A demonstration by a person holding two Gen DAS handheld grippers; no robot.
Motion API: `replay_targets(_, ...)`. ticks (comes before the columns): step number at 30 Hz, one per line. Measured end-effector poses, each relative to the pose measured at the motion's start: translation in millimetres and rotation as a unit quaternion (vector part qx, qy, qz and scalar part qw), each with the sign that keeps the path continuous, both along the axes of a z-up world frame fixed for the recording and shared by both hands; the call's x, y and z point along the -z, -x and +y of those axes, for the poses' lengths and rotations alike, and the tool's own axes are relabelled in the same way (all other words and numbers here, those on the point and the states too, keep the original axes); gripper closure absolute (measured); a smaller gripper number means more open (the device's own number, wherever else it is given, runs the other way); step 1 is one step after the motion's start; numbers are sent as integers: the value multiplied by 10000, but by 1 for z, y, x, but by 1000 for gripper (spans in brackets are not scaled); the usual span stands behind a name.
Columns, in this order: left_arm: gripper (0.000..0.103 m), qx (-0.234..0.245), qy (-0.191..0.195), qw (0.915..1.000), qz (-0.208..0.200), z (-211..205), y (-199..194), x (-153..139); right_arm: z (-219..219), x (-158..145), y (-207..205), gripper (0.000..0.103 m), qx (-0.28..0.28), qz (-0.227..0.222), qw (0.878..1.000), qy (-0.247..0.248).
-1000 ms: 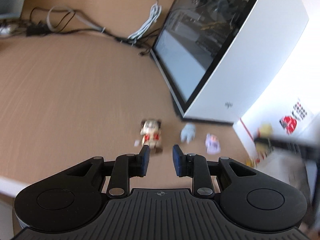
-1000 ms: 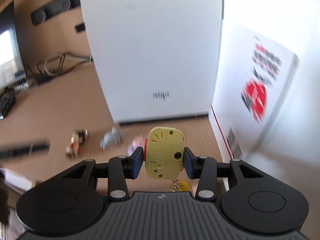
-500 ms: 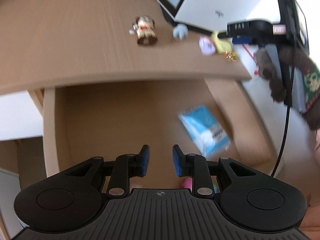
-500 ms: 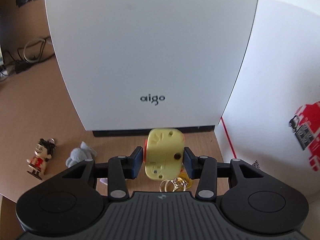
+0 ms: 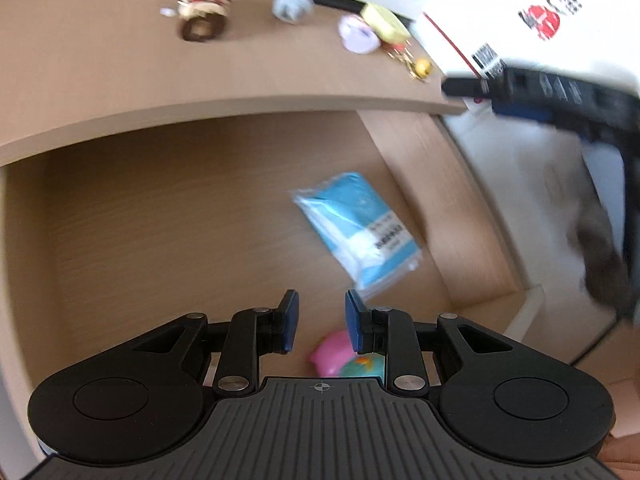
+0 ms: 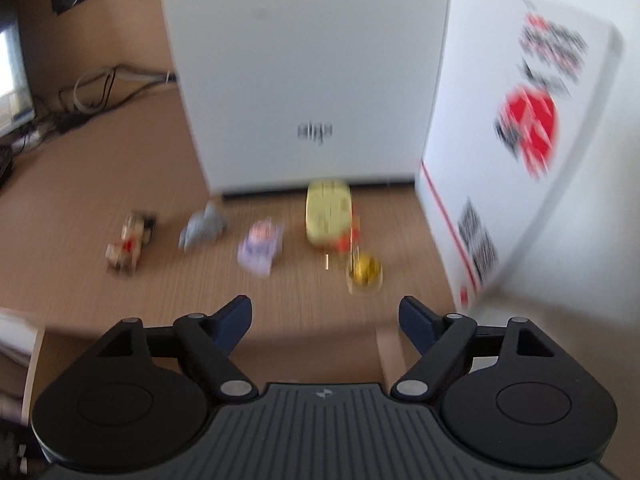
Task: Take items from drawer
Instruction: 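Reach the left tool into the drawer and grasp the pink-and-teal toy, then lift the pink-and-teal toy to the desk with the left tool while the right grasps the lace cloth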
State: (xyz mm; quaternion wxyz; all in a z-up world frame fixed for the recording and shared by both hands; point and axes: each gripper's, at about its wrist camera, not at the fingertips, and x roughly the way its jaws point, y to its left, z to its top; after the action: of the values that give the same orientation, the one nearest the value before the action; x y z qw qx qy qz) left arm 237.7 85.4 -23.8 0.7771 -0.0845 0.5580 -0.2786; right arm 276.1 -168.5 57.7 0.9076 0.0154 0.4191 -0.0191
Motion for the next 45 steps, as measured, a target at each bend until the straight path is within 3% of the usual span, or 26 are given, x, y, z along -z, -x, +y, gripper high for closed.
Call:
replay_targets(7,75,525,-165,9978,366,-31,-3,15,0,22,48,22,263,551,9979,-219)
replay_targets(13,75,1081,-391,9908,717,-52,7,28,-14,16,79,17,583,503,9962,-403)
replay_targets(19,71,1003,-463,9908,779,-57,9,31,-26,12,94,16,809,475,9947,-417)
replay_targets(23,42,834,-767,9906,760,-54,4,35,-26,20,98,16,786,591,9942,-437)
replay_targets(25,45,579,-988,9912,667,-48,-2,36,-26,22,100,16,769,632,9940,-452)
replay_targets(26,51,435,-1254,9899,495,-44,-4,35,-25,23,101,16,761,643,9940,-452)
replay_targets(28,53,154,-1706,9852,77,-35,-9,31,-25,24,101,16,743,647,9941,-452)
replay_targets(30,53,-51,-1492,9886,167,-22,-17,25,-26,25,101,15,727,645,9942,-464)
replay_targets(32,53,-70,-894,9939,634,-13,-22,21,-27,26,100,13,703,641,9943,-476)
replay_targets(35,53,15,-247,9886,1482,-16,-23,28,-27,28,97,12,664,657,9944,-490)
replay_targets(39,53,-219,-427,9795,1959,-28,-19,45,-22,29,91,12,543,677,9948,-532)
replay_targets(45,51,-443,-599,9725,2207,-51,-7,68,-15,28,88,11,318,670,9960,-489)
